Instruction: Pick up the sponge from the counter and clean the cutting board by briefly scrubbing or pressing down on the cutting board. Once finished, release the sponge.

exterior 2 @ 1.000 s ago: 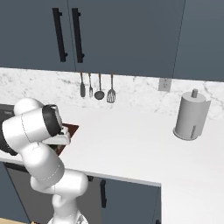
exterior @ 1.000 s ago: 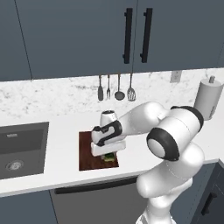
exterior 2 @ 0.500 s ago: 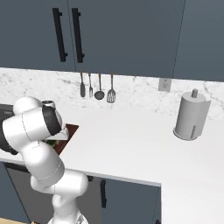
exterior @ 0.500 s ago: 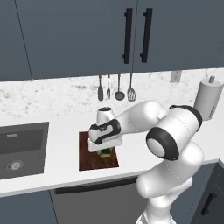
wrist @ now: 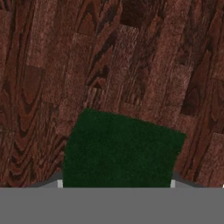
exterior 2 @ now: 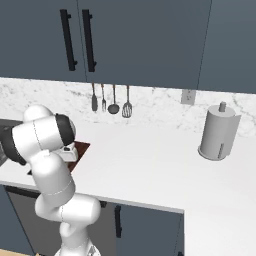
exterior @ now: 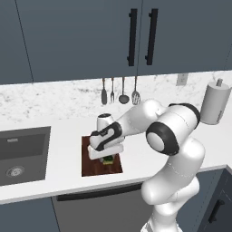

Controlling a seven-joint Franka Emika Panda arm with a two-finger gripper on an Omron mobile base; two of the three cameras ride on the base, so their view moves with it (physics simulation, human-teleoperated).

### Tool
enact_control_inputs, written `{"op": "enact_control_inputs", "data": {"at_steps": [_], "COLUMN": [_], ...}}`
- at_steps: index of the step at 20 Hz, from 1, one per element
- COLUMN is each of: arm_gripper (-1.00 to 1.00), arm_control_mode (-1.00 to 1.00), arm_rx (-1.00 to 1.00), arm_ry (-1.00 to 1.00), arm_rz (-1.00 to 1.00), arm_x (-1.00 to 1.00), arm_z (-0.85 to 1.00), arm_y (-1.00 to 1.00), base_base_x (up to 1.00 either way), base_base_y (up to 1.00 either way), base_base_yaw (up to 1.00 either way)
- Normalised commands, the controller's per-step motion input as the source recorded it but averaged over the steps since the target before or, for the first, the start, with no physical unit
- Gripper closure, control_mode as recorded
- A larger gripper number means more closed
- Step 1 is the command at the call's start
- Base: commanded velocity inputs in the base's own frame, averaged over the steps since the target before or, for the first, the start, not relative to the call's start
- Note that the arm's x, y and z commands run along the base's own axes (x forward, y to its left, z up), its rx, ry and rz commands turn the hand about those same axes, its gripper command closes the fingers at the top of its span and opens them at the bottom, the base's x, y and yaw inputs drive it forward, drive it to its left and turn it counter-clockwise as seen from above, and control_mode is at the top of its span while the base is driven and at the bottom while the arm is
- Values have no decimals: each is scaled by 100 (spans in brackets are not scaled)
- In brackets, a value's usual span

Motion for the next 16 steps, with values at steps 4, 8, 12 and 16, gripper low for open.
{"op": "enact_control_inputs", "data": {"at_steps": [4,8,12,16], "arm_gripper": [100,100,100,100], "arm_control_mode": [-100,-100,-100,-100], "arm_rx": [0,0,0,0], "arm_ry": [0,-3,-9,-10], "arm_rz": [0,0,0,0], "arm_x": [34,33,8,0], "arm_z": [0,0,-15,-56], "arm_y": [4,7,1,0], "base_base_x": [0,0,0,0], "base_base_y": [0,0,0,0], "base_base_yaw": [0,0,0,0]}}
